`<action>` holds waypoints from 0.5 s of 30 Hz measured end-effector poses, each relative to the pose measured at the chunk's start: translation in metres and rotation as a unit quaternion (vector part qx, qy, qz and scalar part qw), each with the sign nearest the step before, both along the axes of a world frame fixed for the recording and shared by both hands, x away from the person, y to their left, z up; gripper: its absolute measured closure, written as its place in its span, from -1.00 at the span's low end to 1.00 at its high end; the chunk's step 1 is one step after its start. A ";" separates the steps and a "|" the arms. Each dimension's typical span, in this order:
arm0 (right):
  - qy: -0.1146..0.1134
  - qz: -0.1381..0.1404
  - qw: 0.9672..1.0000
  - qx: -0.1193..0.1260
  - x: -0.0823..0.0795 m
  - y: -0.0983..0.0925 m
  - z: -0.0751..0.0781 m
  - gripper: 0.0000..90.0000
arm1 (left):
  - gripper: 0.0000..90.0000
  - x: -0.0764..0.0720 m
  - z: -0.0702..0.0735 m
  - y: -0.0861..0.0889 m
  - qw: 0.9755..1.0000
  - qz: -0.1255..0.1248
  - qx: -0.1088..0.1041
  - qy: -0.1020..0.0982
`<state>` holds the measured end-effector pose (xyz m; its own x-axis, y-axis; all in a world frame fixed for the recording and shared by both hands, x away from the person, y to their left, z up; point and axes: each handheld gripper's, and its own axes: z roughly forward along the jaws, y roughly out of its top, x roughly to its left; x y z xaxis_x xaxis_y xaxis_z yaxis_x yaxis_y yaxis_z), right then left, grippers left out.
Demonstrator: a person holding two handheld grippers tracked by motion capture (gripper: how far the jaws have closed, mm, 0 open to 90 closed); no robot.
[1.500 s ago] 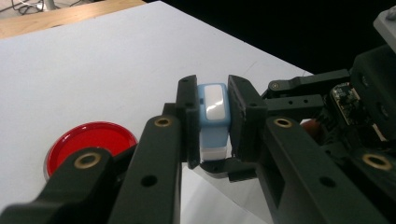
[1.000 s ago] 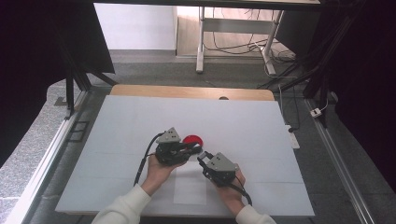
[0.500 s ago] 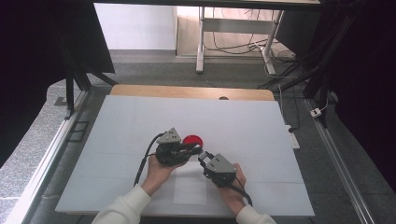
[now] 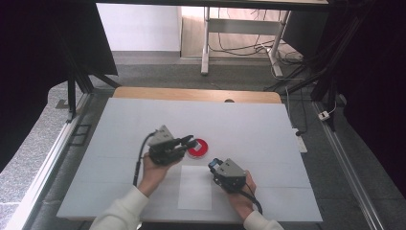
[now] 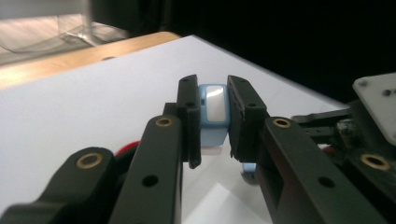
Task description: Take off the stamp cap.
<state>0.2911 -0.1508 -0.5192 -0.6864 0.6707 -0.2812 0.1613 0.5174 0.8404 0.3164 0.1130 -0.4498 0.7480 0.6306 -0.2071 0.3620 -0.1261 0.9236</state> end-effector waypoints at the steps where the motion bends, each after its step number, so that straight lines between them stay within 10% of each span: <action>1: -0.013 0.002 1.000 -0.003 -0.002 0.000 0.006 0.47 | 0.68 -0.001 -0.001 0.001 1.000 0.004 0.010 -0.002; 15: 0.008 0.001 1.000 0.011 0.005 -0.009 0.009 0.47 | 0.68 0.000 -0.012 -0.014 0.999 -0.021 0.038 0.020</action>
<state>0.2962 -0.1595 -0.5102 -0.6920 0.6755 -0.2548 0.1748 0.4992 0.8487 0.3161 0.0990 -0.4619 0.7667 0.6131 -0.1902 0.3908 -0.2107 0.8961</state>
